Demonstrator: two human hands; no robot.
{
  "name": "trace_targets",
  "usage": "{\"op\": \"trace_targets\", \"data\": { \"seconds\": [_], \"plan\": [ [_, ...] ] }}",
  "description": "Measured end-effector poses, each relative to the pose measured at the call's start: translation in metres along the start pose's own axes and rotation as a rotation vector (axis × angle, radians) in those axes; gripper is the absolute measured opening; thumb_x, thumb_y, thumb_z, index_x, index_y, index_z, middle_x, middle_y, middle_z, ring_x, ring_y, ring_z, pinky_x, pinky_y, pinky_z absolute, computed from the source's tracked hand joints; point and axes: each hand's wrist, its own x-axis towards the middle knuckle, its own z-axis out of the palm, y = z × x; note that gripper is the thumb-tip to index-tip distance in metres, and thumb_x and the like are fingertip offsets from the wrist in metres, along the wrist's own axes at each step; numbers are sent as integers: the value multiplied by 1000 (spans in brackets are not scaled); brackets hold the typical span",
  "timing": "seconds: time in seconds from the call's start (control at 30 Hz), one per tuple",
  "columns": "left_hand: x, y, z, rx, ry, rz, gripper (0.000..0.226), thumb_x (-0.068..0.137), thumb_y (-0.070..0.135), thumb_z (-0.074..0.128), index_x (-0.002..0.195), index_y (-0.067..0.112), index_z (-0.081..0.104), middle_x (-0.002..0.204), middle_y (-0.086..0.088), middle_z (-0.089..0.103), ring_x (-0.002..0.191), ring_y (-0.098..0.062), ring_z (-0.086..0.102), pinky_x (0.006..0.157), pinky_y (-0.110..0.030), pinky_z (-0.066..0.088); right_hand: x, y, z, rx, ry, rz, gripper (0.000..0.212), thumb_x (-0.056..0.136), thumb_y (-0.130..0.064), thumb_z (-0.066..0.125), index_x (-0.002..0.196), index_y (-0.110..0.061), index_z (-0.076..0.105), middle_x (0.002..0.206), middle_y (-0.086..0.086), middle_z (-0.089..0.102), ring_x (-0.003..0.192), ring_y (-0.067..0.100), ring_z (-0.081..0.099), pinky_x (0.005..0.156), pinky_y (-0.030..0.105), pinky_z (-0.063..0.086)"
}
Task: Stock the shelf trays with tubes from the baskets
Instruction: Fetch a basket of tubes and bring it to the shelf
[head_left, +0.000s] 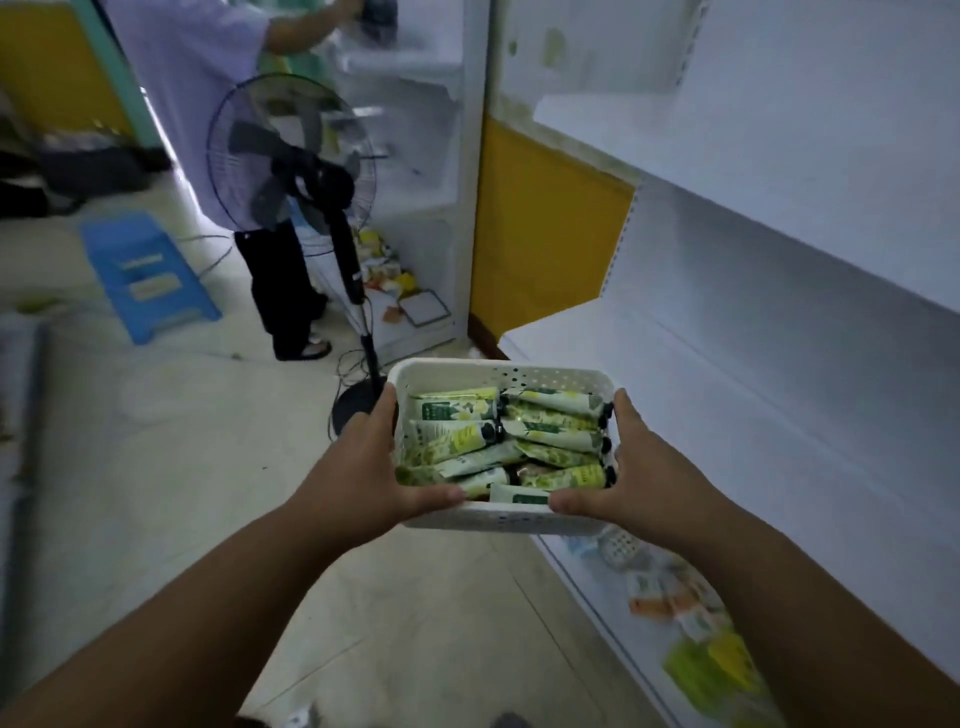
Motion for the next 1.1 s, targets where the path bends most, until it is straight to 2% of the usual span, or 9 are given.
{"op": "trace_targets", "data": {
  "seconds": [0.23,0.37,0.47,0.53,0.63,0.8,0.93,1.0,1.1],
  "plan": [
    [79,-91,-90,63,274,-268,125,41,78,77,144,52,10,114,5,51,101,-13,53,82,-31,49,202,-101,48,-71,-183,-303,145,38,-81,77,149,-42,-7,152,-15,32,131,10,43,103,37,46],
    [113,-155,-160,59,383,-371,124,44,75,79,145,50,11,116,9,47,104,-12,52,86,-30,48,297,-184,100,-35,-336,-374,145,50,-63,85,151,-31,-13,143,-20,38,112,-2,45,88,19,44],
    [125,-189,-214,57,456,-461,129,44,73,80,148,44,9,119,11,44,108,-10,49,90,-29,46,348,-248,132,-42,-402,-467,147,45,-68,83,151,-34,-13,140,-22,39,114,2,49,89,22,48],
    [126,-212,-249,47,516,-485,129,38,80,77,146,47,14,127,11,50,113,-11,53,93,-37,51,374,-295,151,-92,-428,-535,149,41,-73,80,152,-31,-11,150,-14,34,127,8,44,102,27,41],
    [119,-238,-291,19,610,-551,122,41,77,78,144,44,23,126,16,53,112,-6,55,92,-38,53,409,-361,184,-105,-519,-623,150,44,-68,82,152,-27,-13,151,-14,32,128,3,37,100,21,34],
    [98,-303,-349,31,812,-701,115,41,77,78,139,49,25,122,17,56,111,-8,56,89,-40,54,464,-471,274,-142,-704,-808,157,36,-74,80,151,-29,-16,148,-15,39,125,7,48,101,28,44],
    [75,-331,-394,7,1030,-818,106,54,45,90,139,43,27,102,40,44,88,27,48,77,-2,46,482,-567,345,-186,-859,-977,148,49,-64,84,151,-26,-16,148,-15,39,120,5,48,92,24,42],
    [59,-337,-419,38,1124,-912,101,57,40,90,133,46,24,96,41,38,78,35,41,67,5,40,480,-615,377,-204,-916,-1084,145,52,-63,83,152,-25,-15,149,-14,39,118,4,47,88,21,39],
    [23,-356,-442,26,1201,-1016,100,48,58,87,131,45,33,106,28,60,95,14,59,81,-20,56,460,-682,423,-281,-982,-1194,145,51,-65,83,151,-28,-15,154,-12,31,131,11,42,92,23,38]
  ]
}}
